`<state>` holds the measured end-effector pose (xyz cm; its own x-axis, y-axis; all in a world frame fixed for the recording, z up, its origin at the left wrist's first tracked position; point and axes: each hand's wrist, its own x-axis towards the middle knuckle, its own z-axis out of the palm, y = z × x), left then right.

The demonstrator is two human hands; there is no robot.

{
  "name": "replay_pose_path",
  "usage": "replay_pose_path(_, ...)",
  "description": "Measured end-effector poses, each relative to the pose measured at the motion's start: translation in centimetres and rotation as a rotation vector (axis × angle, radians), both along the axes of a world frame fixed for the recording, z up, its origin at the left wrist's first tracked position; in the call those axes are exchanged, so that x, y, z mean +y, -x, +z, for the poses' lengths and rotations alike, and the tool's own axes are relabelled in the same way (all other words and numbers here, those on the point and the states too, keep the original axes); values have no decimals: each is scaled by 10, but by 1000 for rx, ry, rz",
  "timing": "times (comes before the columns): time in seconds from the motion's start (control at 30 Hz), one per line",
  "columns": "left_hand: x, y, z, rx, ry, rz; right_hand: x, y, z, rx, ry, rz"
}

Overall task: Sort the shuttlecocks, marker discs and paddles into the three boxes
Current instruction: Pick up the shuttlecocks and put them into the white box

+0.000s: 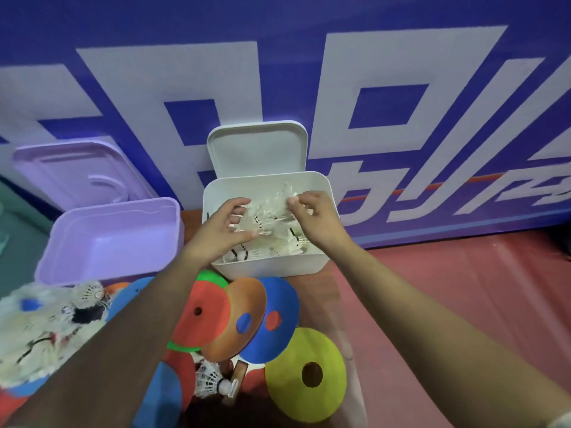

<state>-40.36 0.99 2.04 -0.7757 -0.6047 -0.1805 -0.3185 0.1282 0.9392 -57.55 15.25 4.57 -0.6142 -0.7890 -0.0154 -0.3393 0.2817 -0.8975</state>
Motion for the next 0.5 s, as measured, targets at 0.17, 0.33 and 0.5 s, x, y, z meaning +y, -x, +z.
replay_pose_path(0.17,-18,-5,-22,-151,176,20,-12,-5,-28,-7,-218,48)
replay_pose_path(0.33,-27,-2,-40,-350,289,-146,-15,-3,-55,59,-366,109)
replay_pose_path(0.5,-20,15,-76,-465,406,-158,-19,4,-86,307,-574,165)
